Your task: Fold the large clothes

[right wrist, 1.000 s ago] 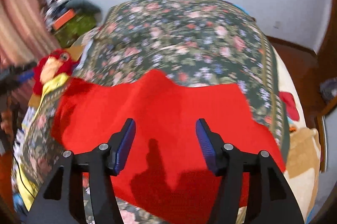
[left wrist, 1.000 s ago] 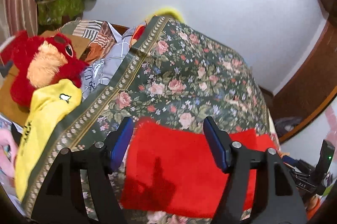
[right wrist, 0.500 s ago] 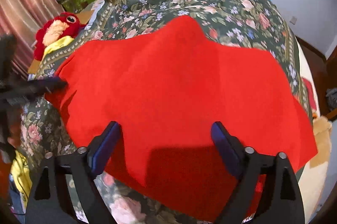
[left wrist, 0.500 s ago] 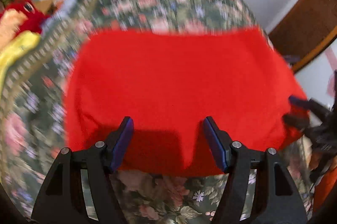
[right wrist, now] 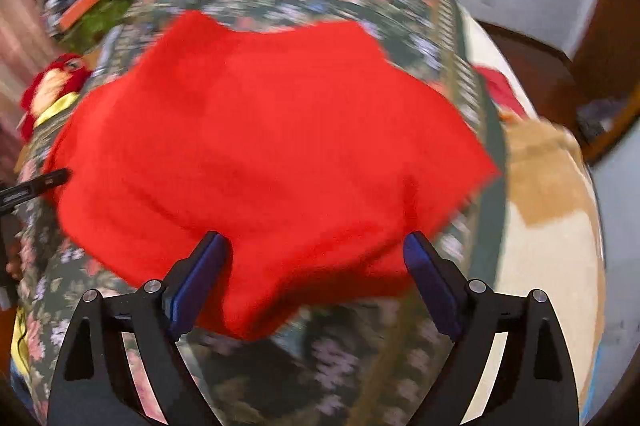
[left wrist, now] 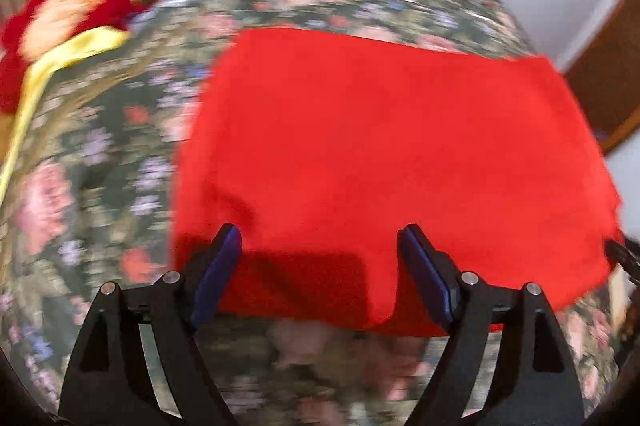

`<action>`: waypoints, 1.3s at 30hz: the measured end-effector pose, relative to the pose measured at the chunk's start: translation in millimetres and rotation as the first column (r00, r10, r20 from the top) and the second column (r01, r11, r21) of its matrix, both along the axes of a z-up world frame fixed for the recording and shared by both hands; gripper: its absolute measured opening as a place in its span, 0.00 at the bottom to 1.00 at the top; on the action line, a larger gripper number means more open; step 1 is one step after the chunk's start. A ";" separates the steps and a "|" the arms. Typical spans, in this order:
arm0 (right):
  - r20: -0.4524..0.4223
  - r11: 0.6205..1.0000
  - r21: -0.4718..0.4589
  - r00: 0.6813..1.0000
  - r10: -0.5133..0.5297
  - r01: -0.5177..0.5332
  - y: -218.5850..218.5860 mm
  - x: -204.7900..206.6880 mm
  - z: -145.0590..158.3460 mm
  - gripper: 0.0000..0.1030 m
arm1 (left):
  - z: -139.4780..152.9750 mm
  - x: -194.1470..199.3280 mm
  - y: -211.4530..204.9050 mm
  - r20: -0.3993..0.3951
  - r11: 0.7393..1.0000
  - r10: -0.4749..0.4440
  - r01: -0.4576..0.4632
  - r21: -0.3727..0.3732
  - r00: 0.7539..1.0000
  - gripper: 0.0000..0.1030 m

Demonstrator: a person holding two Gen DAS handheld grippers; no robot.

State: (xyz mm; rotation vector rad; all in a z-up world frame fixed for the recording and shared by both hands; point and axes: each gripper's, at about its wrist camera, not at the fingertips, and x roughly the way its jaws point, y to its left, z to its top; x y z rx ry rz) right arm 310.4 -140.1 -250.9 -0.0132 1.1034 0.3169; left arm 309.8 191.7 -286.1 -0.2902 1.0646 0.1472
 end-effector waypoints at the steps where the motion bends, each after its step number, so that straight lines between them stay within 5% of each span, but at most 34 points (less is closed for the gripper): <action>1: -0.046 0.998 0.058 0.998 -0.037 0.040 -11.5 1.9 -5.4 0.87 | -1.0 -2.9 8.4 -0.001 1.000 0.019 -0.019 -0.017 1.000 0.79; 3: -0.104 0.986 0.137 0.991 -0.086 0.100 -26.2 2.6 -10.0 0.87 | 1.3 -10.0 22.8 0.000 0.998 0.058 -0.058 -0.026 0.998 0.79; 8: -0.084 0.985 0.125 0.990 -0.111 0.121 -25.1 -2.3 -2.8 0.87 | 5.8 -26.9 49.8 -0.019 0.961 0.190 -0.182 0.209 0.982 0.79; 14: 0.008 0.995 0.038 0.996 -0.093 0.092 -10.3 -5.6 11.6 0.87 | 15.5 -61.2 84.0 0.034 0.960 0.281 -0.280 -0.015 0.959 0.79; 21: 0.110 0.994 0.052 0.989 -0.101 0.095 -0.6 2.4 45.5 0.87 | 32.7 -76.0 59.3 0.087 0.951 0.185 -0.155 -0.268 0.979 0.79; 29: 0.170 0.998 0.066 0.985 -0.011 0.000 33.3 0.2 60.8 0.87 | 2.9 -53.7 24.3 0.050 0.805 0.112 -0.061 -0.590 0.992 0.79; 33: 0.134 0.996 0.073 0.990 0.042 -0.052 49.4 -1.8 48.3 0.87 | -20.7 -47.9 18.4 0.025 0.681 0.129 -0.070 -0.729 0.991 0.79; 39: 0.097 0.995 0.064 0.993 0.064 -0.071 57.8 -4.6 37.3 0.87 | -39.6 -37.8 29.4 0.002 0.643 0.206 -0.134 -0.754 0.978 0.69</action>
